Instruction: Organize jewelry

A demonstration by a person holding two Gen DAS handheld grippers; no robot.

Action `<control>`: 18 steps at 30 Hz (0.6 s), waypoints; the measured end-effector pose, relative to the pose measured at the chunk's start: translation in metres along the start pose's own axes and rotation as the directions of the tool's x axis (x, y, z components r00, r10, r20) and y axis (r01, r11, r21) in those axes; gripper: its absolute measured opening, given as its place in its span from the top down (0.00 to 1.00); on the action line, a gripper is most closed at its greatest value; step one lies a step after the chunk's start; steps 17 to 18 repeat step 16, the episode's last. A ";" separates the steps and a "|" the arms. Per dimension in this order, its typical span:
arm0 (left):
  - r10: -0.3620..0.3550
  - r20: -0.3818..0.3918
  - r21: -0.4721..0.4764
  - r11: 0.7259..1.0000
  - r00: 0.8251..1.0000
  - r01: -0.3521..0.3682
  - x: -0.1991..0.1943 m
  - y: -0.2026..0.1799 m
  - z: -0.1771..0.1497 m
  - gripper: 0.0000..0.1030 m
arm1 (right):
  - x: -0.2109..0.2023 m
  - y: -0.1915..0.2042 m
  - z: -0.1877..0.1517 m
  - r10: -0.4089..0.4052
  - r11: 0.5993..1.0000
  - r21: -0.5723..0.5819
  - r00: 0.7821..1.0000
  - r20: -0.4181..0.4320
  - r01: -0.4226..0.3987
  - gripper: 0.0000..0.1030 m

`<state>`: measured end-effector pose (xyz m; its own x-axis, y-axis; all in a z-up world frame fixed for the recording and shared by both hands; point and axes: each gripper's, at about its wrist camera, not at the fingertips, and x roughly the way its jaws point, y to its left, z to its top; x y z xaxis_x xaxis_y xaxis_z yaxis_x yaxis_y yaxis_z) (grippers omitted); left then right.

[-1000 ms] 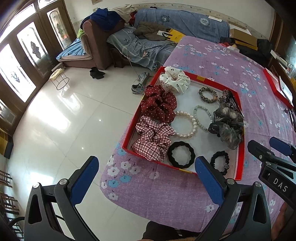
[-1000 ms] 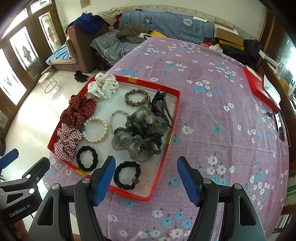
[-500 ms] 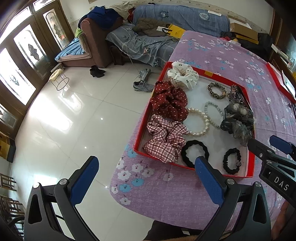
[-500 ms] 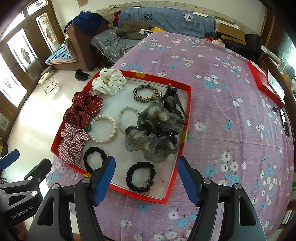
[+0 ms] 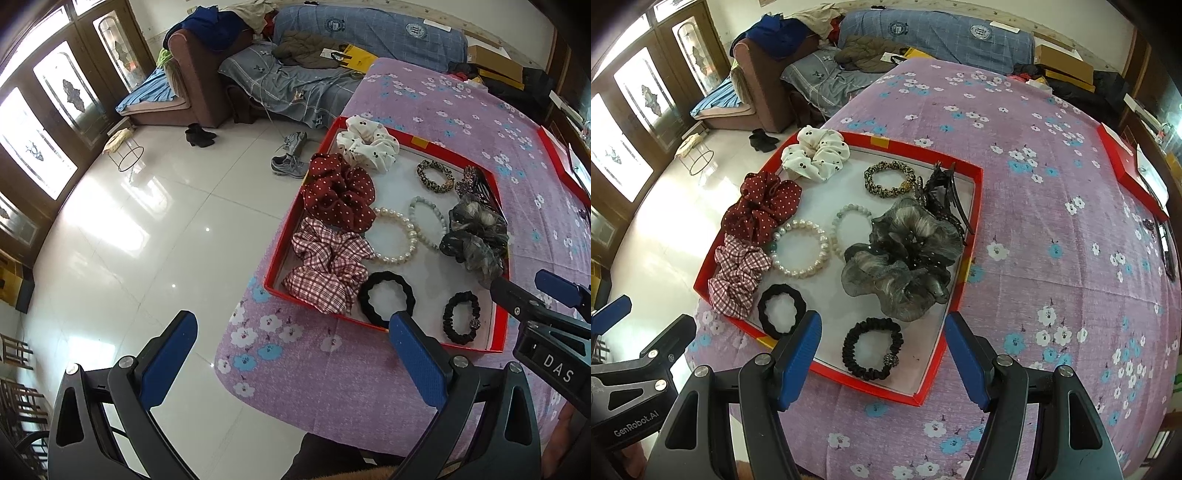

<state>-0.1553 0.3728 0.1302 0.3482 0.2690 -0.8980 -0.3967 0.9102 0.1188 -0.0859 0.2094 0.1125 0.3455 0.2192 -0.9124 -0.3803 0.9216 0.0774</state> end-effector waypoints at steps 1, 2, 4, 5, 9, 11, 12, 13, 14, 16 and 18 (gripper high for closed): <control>0.002 -0.001 -0.005 1.000 1.000 -0.002 -0.002 -0.002 -0.002 0.00 | 0.000 -0.001 -0.001 0.004 1.000 -0.003 1.000 -0.002 -0.004 0.28; 0.005 -0.002 -0.008 1.000 1.000 -0.005 -0.003 -0.004 -0.003 0.00 | 0.000 -0.003 -0.002 0.009 1.000 -0.006 1.000 -0.005 -0.009 0.28; 0.010 -0.004 -0.018 1.000 1.000 -0.010 -0.006 -0.008 -0.007 0.00 | -0.001 -0.007 -0.004 0.021 1.000 -0.016 1.000 -0.011 -0.021 0.29; 0.013 -0.006 -0.023 1.000 1.000 -0.013 -0.008 -0.010 -0.009 0.00 | -0.002 -0.009 -0.005 0.026 0.999 -0.020 1.000 -0.012 -0.026 0.29; 0.025 -0.012 -0.041 0.999 1.000 -0.025 -0.015 -0.020 -0.018 0.00 | -0.006 -0.016 -0.011 0.051 0.998 -0.047 0.999 -0.014 -0.052 0.28; 0.036 -0.012 -0.049 0.998 0.999 -0.037 -0.020 -0.026 -0.024 0.00 | -0.007 -0.019 -0.015 0.065 0.996 -0.061 0.998 -0.018 -0.066 0.28; 0.044 -0.012 -0.052 0.998 0.999 -0.044 -0.022 -0.029 -0.027 0.00 | -0.008 -0.021 -0.017 0.073 0.995 -0.068 0.997 -0.020 -0.074 0.28; 0.050 -0.011 -0.054 0.997 0.999 -0.051 -0.024 -0.032 -0.029 0.00 | -0.008 -0.023 -0.020 0.081 0.994 -0.075 0.996 -0.023 -0.083 0.28; 0.055 -0.011 -0.055 0.997 0.998 -0.055 -0.026 -0.034 -0.031 0.00 | -0.009 -0.025 -0.022 0.087 0.993 -0.079 0.996 -0.025 -0.088 0.28; 0.064 -0.012 -0.055 0.996 0.998 -0.065 -0.030 -0.041 -0.035 0.00 | -0.010 -0.031 -0.026 0.098 0.991 -0.085 0.995 -0.030 -0.100 0.28; 0.064 -0.012 -0.055 0.996 0.998 -0.065 -0.030 -0.041 -0.035 0.00 | -0.010 -0.031 -0.026 0.098 0.991 -0.085 0.995 -0.030 -0.100 0.28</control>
